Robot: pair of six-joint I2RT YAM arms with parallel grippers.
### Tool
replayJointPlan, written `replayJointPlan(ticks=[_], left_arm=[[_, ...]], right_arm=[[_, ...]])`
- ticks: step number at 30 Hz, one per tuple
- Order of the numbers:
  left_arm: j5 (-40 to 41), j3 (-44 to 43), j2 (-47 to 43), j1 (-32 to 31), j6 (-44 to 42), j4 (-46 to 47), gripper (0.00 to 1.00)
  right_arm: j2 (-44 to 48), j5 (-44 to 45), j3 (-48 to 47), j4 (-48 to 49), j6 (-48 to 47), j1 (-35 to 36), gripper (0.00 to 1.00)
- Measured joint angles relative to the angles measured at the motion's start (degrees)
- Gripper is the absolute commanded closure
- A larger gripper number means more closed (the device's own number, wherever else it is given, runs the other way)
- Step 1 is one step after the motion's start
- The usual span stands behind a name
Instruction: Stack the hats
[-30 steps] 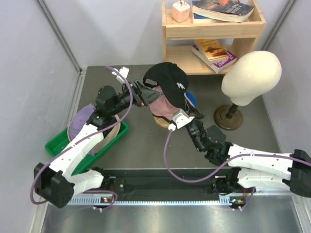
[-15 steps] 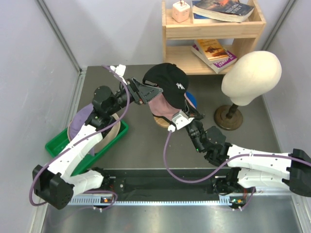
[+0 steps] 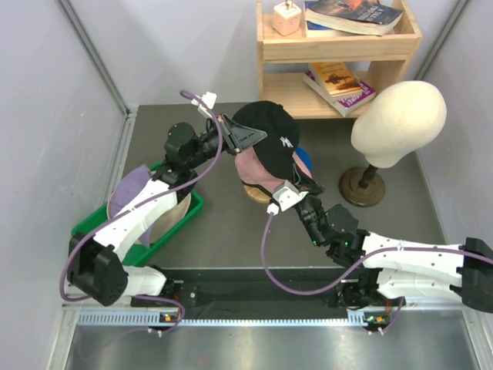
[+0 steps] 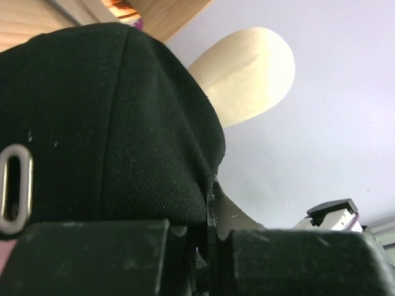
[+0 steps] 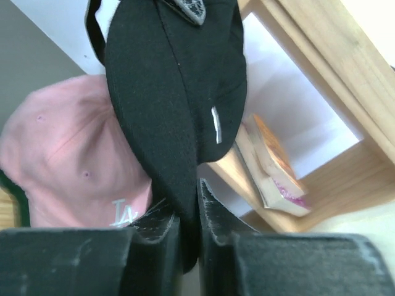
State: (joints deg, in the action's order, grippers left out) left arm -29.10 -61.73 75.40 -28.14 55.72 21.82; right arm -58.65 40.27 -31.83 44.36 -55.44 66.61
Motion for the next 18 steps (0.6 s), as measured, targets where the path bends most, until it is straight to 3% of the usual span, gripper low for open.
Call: replayJointPlan(ticks=[3, 4, 12, 18], left_arm=[[-0.09, 0.33, -0.02, -0.37, -0.24, 2.19, 1.00], [-0.04, 0.85, -0.02, -0.37, -0.24, 3.06, 1.00], [0.22, 8.26, -2.01, -0.37, 0.33, 13.05, 1.00], [-0.74, 10.49, -3.23, -0.74, 0.24, 20.06, 1.00]], right_arm=[[1.97, -0.15, -0.02, -3.56, 4.11, 0.66, 0.29], [3.26, -0.26, -0.13, -5.35, 6.12, 0.98, 0.25], [20.11, -2.60, -1.90, -21.94, 35.82, 1.75, 0.18], [30.93, -5.60, 1.81, -17.90, 61.22, 1.79, 0.18]])
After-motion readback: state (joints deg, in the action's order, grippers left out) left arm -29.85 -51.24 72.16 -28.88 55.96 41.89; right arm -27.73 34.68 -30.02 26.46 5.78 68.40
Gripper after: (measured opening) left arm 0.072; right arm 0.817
